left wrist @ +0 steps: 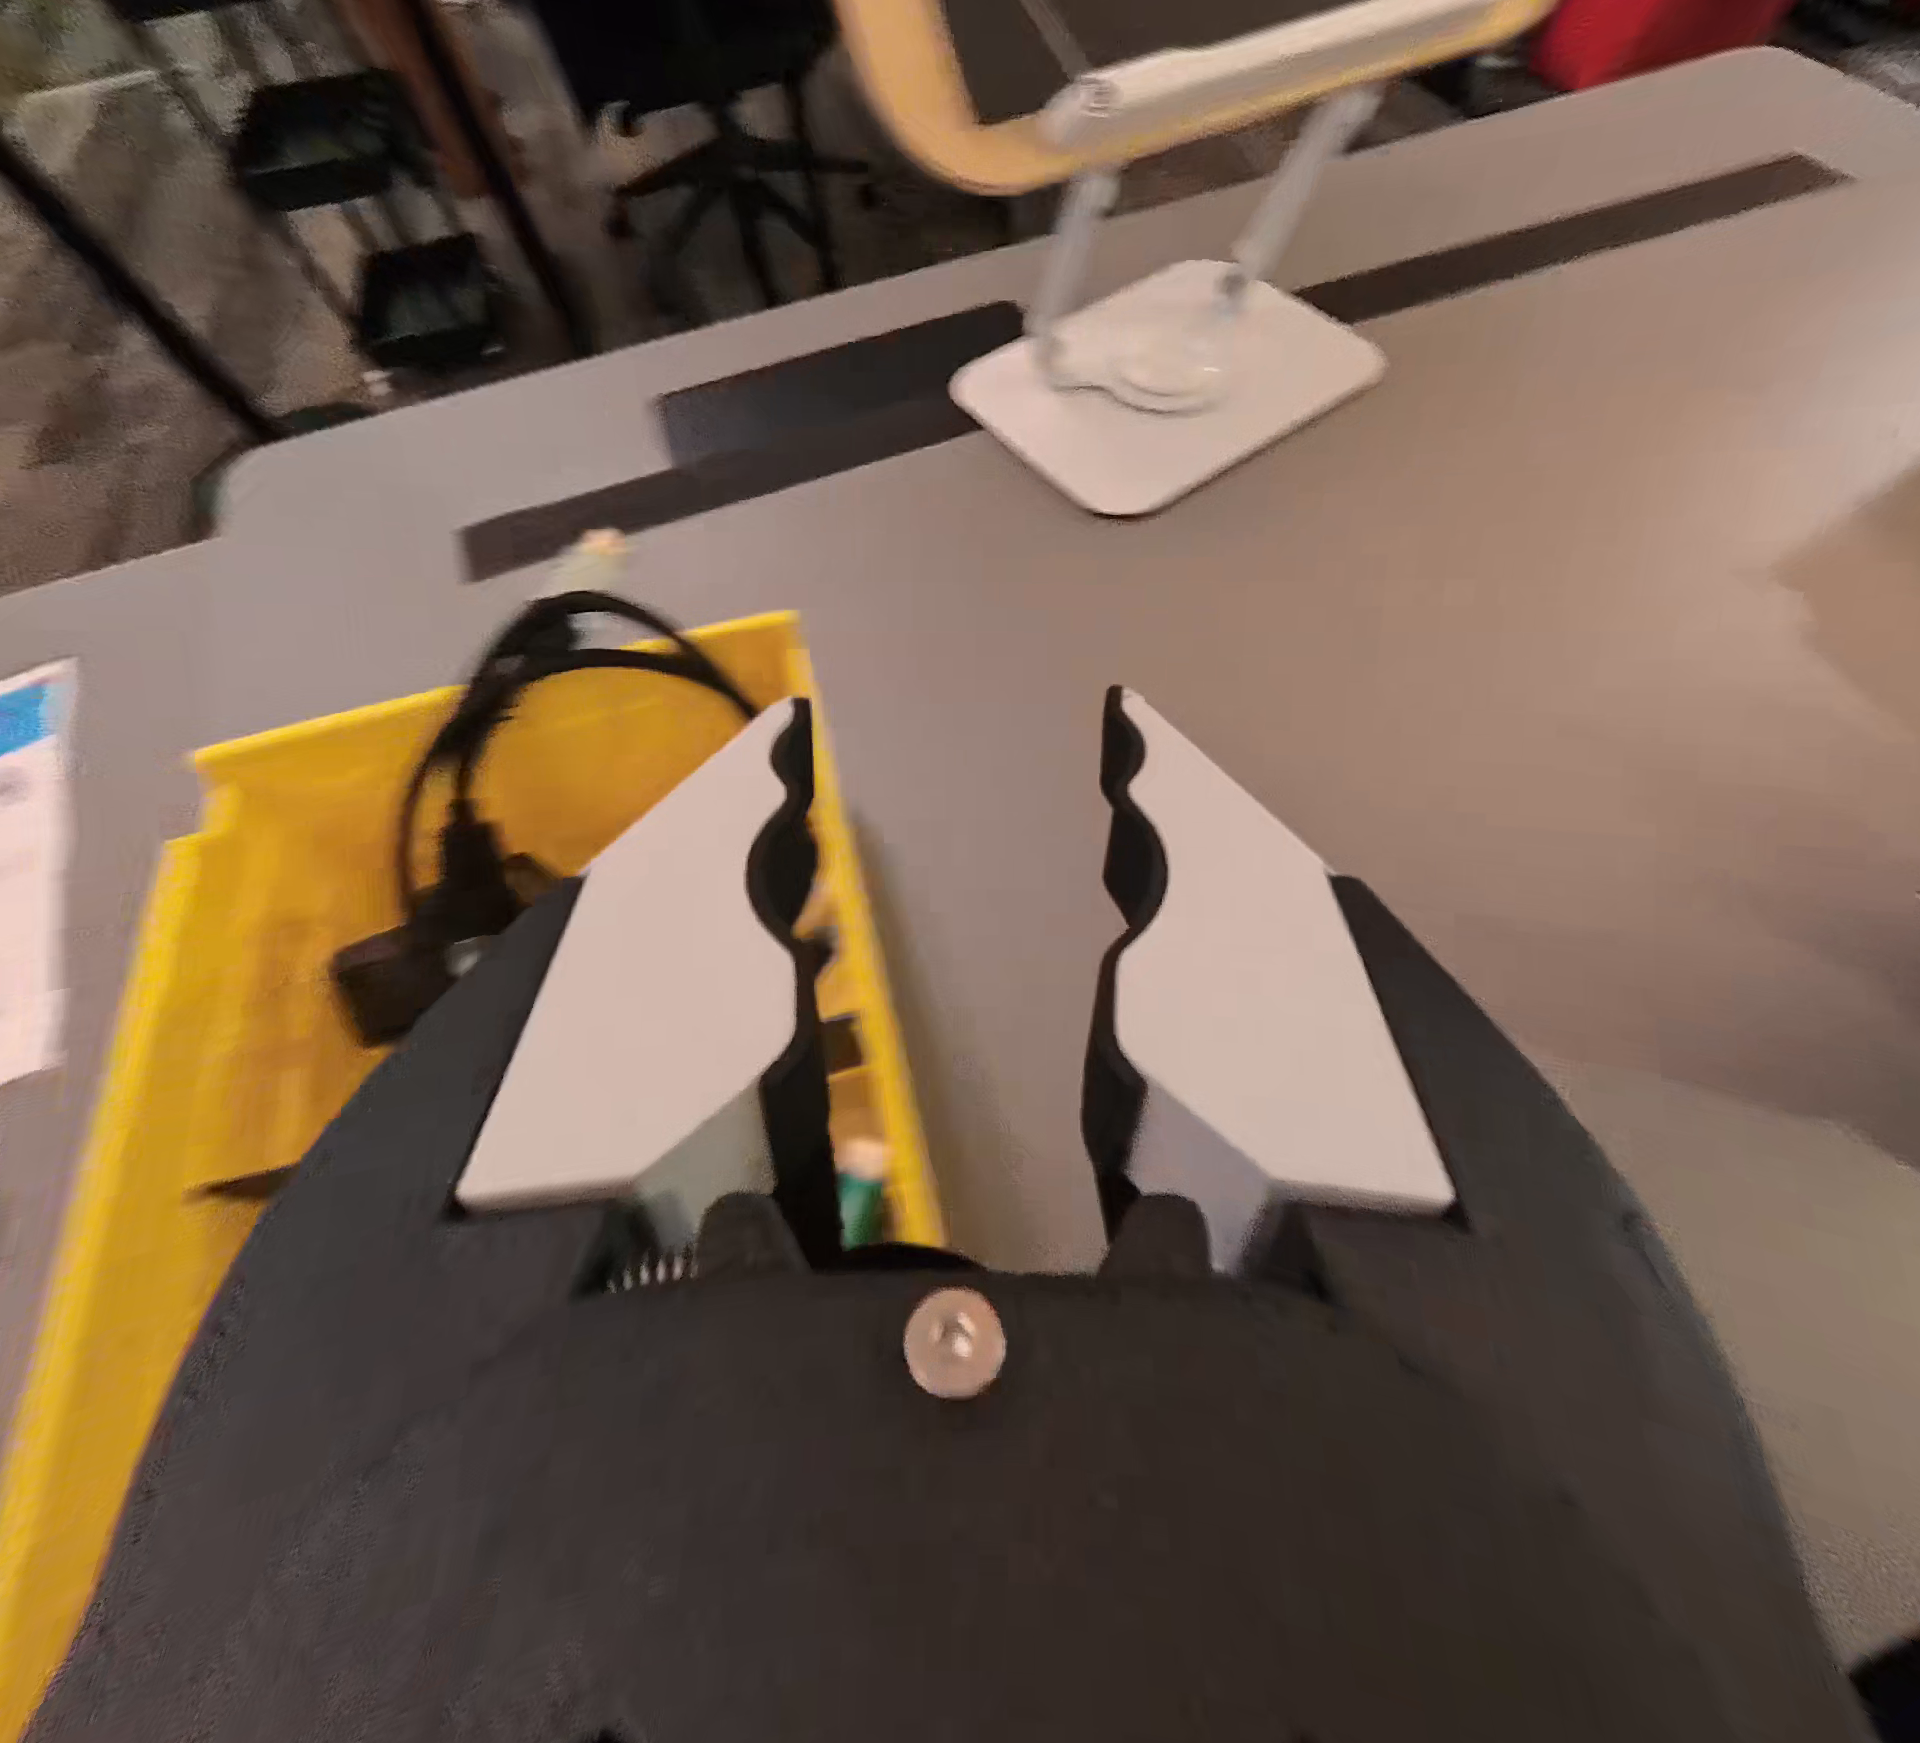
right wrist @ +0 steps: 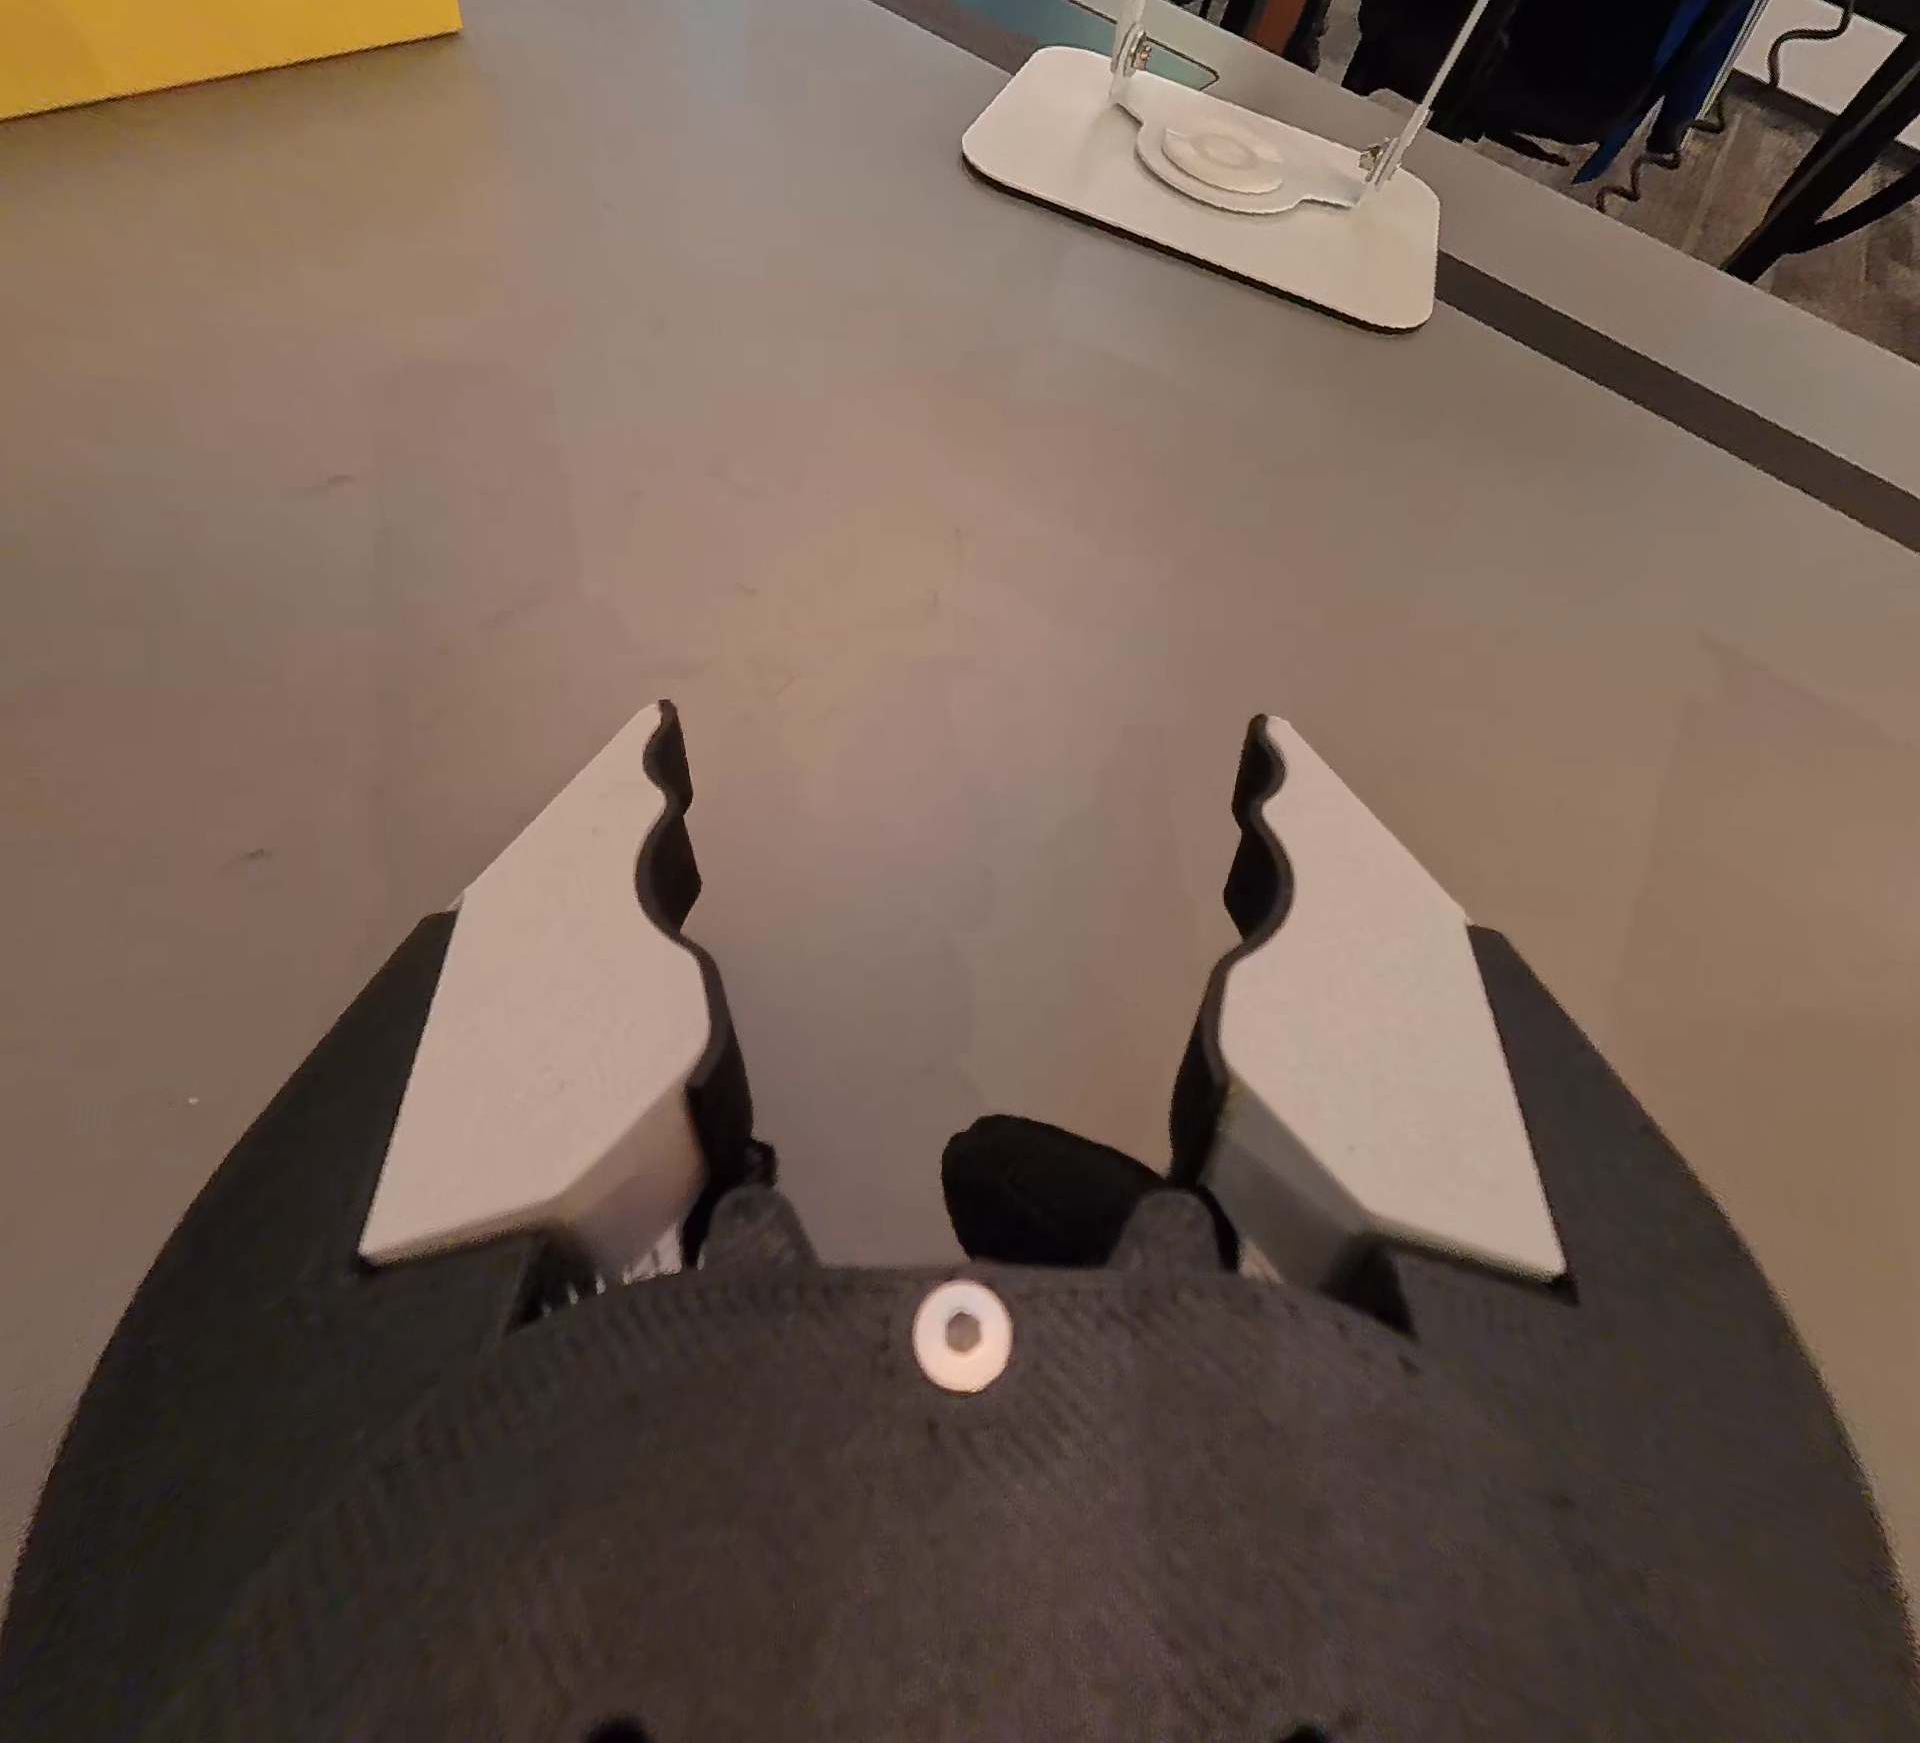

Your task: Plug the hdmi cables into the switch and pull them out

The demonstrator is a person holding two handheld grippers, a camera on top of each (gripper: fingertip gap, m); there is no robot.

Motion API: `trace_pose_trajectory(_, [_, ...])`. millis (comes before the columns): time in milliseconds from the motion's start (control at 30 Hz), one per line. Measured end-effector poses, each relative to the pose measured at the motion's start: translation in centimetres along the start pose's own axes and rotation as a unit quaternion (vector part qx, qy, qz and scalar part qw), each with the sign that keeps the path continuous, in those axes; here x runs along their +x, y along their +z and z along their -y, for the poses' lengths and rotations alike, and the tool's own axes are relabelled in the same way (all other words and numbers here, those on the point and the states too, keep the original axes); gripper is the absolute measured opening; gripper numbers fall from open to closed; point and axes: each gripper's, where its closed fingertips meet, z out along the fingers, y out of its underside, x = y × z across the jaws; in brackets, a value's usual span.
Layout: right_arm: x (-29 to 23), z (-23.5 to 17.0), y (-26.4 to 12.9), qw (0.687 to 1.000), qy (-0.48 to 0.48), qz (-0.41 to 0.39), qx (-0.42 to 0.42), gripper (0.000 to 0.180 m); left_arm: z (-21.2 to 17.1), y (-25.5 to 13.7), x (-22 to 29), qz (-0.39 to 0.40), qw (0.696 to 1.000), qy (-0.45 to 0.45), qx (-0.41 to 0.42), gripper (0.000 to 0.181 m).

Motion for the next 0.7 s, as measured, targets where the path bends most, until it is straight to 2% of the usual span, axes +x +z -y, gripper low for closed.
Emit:
trace_pose_trajectory(133, [-0.1, -0.3, 0.3, 1.000, 0.005, 0.006, -0.003, 0.103, -0.8, -0.2, -9.5, 0.104, 0.993, 0.019, -0.045, 0.046])
trace_pose_trajectory(200, [0.0, -0.3, 0.3, 1.000, 0.010, 0.007, -0.002, 0.103, -2.1, 1.1, -11.6, 0.103, 0.991, 0.028, -0.078, 0.047])
trace_pose_trajectory(500, [0.4, -0.8, 0.5, 1.000, 0.019, 0.006, -0.008, 0.103, -5.2, 8.0, -14.1, 0.089, 0.969, 0.146, -0.181, 0.057])
trace_pose_trajectory(633, [0.3, -1.0, 0.6, 1.000, 0.021, 0.010, -0.011, 0.103, -6.3, 10.1, -15.4, 0.112, 0.954, 0.176, -0.216, 0.053])
trace_pose_trajectory(700, [0.2, -1.1, 0.7, 1.000, 0.021, 0.012, -0.012, 0.103, -7.0, 10.9, -15.7, 0.112, 0.950, 0.179, -0.229, 0.042])
